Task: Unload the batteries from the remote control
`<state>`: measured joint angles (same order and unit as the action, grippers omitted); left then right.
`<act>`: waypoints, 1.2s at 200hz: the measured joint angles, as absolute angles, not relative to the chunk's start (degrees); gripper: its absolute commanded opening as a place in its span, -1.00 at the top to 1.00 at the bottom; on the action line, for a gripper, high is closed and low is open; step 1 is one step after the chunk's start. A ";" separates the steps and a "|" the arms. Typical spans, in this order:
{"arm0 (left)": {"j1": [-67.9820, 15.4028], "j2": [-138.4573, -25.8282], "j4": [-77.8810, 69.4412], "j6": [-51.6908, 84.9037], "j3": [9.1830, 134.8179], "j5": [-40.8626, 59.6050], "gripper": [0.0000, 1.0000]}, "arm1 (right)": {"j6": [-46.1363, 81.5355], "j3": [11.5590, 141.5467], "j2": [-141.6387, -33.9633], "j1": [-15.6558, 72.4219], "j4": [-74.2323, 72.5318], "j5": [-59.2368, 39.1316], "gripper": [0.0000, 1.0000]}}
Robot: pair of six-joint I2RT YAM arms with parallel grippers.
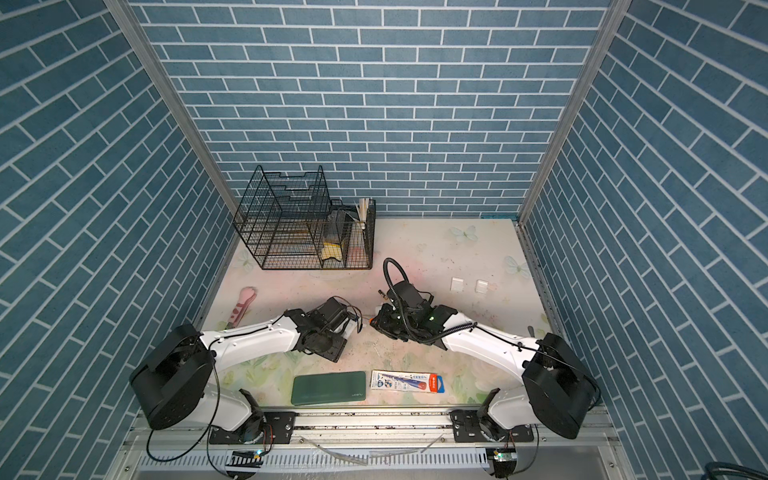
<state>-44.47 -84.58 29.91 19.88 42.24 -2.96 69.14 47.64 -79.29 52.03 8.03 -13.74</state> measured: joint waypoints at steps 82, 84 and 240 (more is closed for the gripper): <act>-44.16 -84.88 29.74 19.49 42.30 -2.28 0.08 | 69.17 47.64 -81.93 52.01 6.50 -14.26 1.00; -44.16 -84.88 29.74 19.49 42.30 -2.28 0.08 | 69.17 47.64 -82.08 52.03 6.46 -14.33 1.00; -44.16 -84.88 29.74 19.42 42.30 -2.26 0.09 | 69.21 48.18 -86.74 52.03 2.33 -15.88 1.00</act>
